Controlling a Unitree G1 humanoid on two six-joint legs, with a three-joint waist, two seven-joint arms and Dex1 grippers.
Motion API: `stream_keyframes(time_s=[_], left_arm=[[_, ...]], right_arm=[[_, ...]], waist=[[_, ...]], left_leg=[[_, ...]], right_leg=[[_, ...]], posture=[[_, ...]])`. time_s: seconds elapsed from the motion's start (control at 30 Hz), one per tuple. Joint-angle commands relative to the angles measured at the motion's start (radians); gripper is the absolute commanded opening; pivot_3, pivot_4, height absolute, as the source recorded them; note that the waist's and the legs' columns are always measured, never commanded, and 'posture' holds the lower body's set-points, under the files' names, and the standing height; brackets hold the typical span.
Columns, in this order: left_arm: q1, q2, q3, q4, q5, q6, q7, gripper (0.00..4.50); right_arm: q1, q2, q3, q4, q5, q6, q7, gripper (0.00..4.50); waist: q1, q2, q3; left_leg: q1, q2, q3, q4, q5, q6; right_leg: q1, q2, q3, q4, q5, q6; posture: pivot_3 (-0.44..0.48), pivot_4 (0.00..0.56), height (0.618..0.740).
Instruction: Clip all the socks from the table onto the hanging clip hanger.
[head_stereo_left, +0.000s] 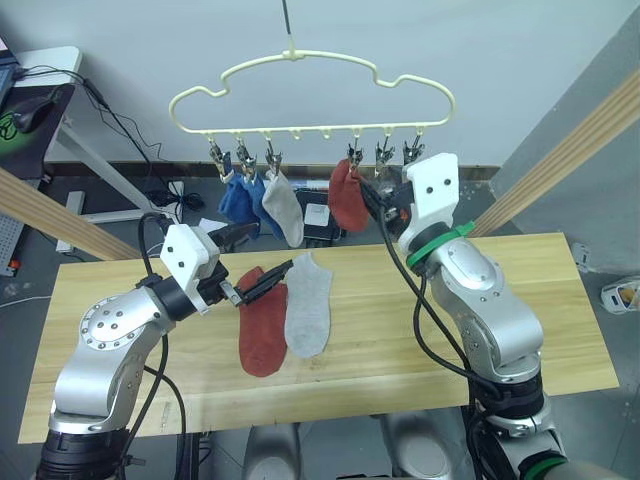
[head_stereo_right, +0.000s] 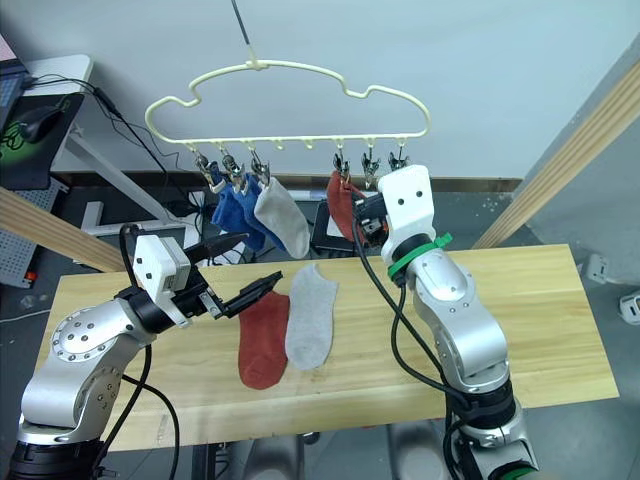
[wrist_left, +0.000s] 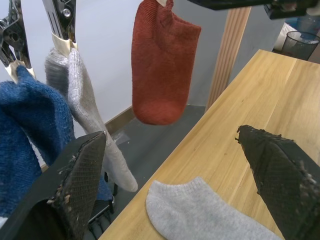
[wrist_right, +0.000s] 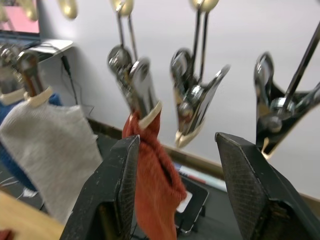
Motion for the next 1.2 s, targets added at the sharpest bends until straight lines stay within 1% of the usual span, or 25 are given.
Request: stream_keyframes(time_s=[0.03, 0.37, 0.5, 0.6, 0.67, 1.2], left_arm=[[0.008, -0.004, 0.000, -0.014, 0.004, -0.024, -0.005, 4.50], [0.009, -0.006, -0.003, -0.010, 0.012, -0.029, -0.007, 4.50], [0.007, -0.008, -0.004, -0.007, 0.014, -0.029, -0.007, 4.50], [0.007, -0.009, -0.005, -0.007, 0.016, -0.030, -0.007, 4.50], [0.007, -0.010, -0.006, -0.006, 0.017, -0.030, -0.007, 4.50], [0.027, -0.007, -0.009, -0.021, 0.017, -0.024, -0.006, 4.50]], right_arm=[[-0.013, 0.010, -0.007, -0.016, -0.013, -0.035, -0.008, 2.53], [-0.033, -0.010, 0.003, -0.011, -0.047, -0.056, 0.001, 2.53], [-0.039, 0.008, -0.009, -0.006, -0.046, -0.052, -0.006, 2.53], [-0.042, 0.019, -0.014, -0.004, -0.042, -0.048, -0.005, 1.91], [-0.043, 0.024, -0.015, -0.004, -0.039, -0.044, -0.002, 1.27], [-0.086, 0.056, -0.019, 0.003, -0.043, -0.022, -0.013, 1.27]], waist=[[0.000, 0.000, 0.000], [0.000, 0.000, 0.000], [0.000, 0.000, 0.000], [0.000, 0.000, 0.000], [0.000, 0.000, 0.000], [-0.001, 0.000, 0.002]], left_leg=[[0.000, 0.000, 0.000, 0.000, 0.000, 0.000], [0.000, 0.000, 0.000, -0.001, 0.000, 0.000], [0.000, 0.000, 0.000, -0.001, 0.000, -0.001], [0.000, 0.000, 0.000, -0.001, 0.000, -0.001], [0.000, 0.000, 0.000, -0.001, 0.000, -0.001], [0.000, 0.000, 0.000, -0.005, 0.001, -0.003]], right_leg=[[0.000, 0.000, 0.000, 0.000, 0.000, 0.000], [0.000, 0.000, 0.000, 0.000, 0.000, 0.000], [0.000, 0.000, 0.000, 0.000, 0.000, 0.000], [0.000, 0.000, 0.000, 0.000, 0.000, 0.000], [0.000, 0.000, 0.000, -0.001, 0.000, 0.000], [-0.002, -0.001, 0.001, -0.001, -0.001, 0.001]], posture=[[-0.145, 0.451, 0.740], [-0.144, 0.447, 0.740], [-0.145, 0.446, 0.740], [-0.145, 0.447, 0.740], [-0.145, 0.447, 0.740], [-0.143, 0.448, 0.740]])
